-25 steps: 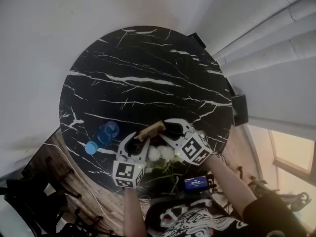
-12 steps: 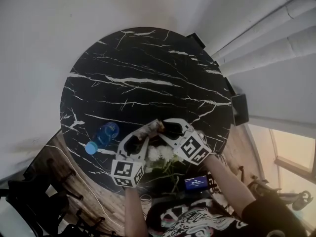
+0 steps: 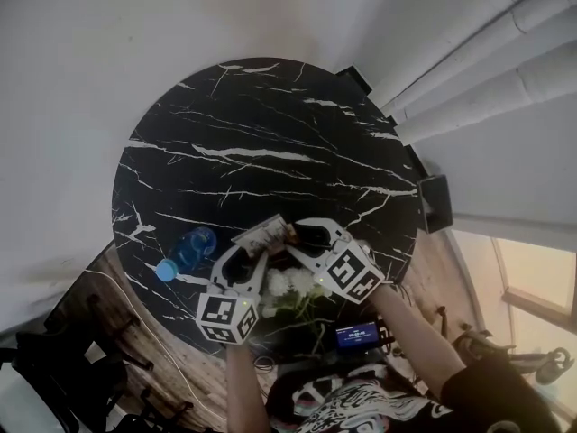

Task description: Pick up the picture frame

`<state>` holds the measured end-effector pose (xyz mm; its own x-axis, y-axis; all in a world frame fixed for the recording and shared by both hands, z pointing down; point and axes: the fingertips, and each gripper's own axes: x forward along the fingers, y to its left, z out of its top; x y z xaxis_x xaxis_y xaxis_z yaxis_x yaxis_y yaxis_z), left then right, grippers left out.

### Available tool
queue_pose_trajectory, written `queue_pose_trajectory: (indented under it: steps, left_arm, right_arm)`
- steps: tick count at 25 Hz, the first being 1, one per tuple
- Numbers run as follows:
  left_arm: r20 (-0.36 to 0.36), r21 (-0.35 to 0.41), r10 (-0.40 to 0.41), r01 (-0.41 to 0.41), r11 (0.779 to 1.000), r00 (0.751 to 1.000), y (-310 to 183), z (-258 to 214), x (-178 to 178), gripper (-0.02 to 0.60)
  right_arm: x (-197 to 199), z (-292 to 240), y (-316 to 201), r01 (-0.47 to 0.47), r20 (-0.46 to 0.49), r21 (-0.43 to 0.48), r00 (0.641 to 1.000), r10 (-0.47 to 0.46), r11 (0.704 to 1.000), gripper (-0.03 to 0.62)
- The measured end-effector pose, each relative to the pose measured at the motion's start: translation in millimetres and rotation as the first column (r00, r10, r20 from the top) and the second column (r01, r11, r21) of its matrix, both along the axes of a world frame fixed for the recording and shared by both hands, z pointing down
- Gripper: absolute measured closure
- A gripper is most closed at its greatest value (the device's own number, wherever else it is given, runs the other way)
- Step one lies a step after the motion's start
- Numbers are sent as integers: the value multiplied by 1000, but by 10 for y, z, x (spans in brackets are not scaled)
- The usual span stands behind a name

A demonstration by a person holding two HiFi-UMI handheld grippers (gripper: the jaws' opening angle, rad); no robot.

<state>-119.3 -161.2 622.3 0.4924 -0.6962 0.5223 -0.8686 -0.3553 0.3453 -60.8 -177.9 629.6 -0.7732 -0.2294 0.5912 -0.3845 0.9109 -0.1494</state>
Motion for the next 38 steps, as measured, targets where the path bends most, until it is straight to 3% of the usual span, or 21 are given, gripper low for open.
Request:
queue_pose_trajectory:
  steps: [10, 26, 38]
  left_arm:
    - [-28, -1, -24, 24, 1000, 999, 24, -171, 33, 410]
    - [-52, 25, 2, -1, 1000, 999, 100, -578, 180, 410]
    - [-34, 54, 16, -14, 998, 999, 297, -892, 244, 410]
  right_arm:
    - [47, -186, 36, -20, 22, 11, 1000, 20, 1000, 442]
    - [215, -620, 143, -91, 61, 45, 994, 89, 995, 447]
    - [289, -901, 356, -133, 100, 45, 987, 128, 990, 447]
